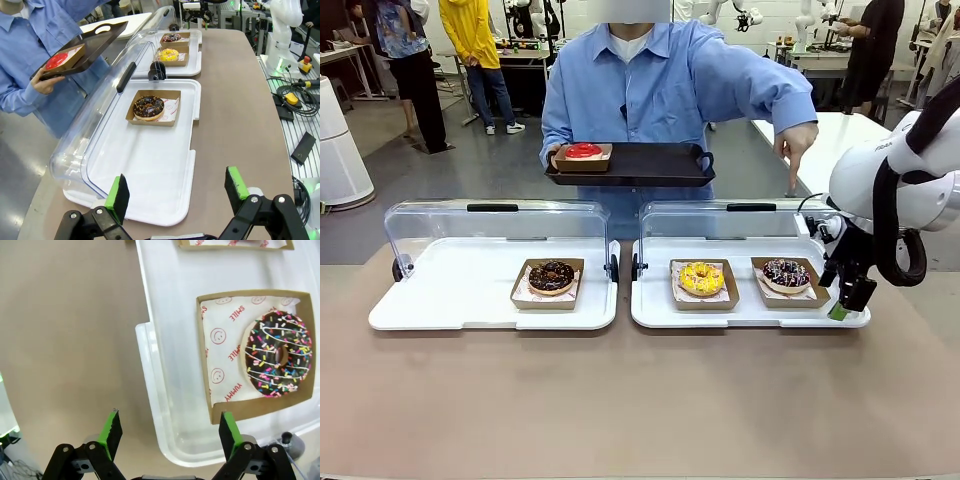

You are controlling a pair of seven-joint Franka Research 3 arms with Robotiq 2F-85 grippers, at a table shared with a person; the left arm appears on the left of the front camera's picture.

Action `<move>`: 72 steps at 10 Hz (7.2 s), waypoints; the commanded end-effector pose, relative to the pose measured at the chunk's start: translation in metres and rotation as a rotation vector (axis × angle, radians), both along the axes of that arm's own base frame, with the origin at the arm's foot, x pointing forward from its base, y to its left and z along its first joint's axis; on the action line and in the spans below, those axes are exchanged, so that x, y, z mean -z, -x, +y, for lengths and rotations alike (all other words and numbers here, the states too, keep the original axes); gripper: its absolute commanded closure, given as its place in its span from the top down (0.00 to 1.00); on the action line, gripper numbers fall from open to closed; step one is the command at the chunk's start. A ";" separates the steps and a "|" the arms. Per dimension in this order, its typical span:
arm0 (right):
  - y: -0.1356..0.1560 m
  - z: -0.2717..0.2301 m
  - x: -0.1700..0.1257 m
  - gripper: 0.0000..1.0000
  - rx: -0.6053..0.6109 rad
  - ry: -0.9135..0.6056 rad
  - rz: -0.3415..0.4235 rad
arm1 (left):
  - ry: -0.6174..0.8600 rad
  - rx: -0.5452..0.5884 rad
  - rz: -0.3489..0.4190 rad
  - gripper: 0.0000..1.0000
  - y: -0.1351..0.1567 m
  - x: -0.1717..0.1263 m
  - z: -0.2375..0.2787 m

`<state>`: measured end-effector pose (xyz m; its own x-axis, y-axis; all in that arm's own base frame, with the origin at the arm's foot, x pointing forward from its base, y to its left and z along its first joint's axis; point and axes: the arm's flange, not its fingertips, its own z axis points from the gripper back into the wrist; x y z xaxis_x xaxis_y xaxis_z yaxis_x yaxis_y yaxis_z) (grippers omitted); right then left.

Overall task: Provide the desired donut to the person.
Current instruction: Pick up and lift the Paper togo box containing the Donut pointed at by the person, then place the picked Paper togo box onto the Handle tray extended by the person.

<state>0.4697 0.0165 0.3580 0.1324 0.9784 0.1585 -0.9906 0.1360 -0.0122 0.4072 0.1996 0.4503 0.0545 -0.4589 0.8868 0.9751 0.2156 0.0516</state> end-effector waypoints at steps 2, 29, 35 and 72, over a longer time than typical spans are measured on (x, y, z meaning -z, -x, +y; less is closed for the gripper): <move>-0.019 -0.004 0.006 1.00 -0.004 -0.042 0.017 | 0.004 -0.003 -0.004 1.00 0.001 -0.001 0.001; -0.053 -0.010 0.046 0.00 -0.027 -0.033 0.021 | 0.004 -0.003 -0.004 1.00 0.001 -0.001 0.001; -0.051 -0.009 0.045 0.00 -0.038 -0.017 -0.002 | 0.004 -0.003 -0.004 1.00 0.001 -0.001 0.001; 0.085 0.074 -0.237 0.00 0.062 0.225 -0.020 | 0.004 -0.003 -0.004 1.00 0.001 -0.001 0.001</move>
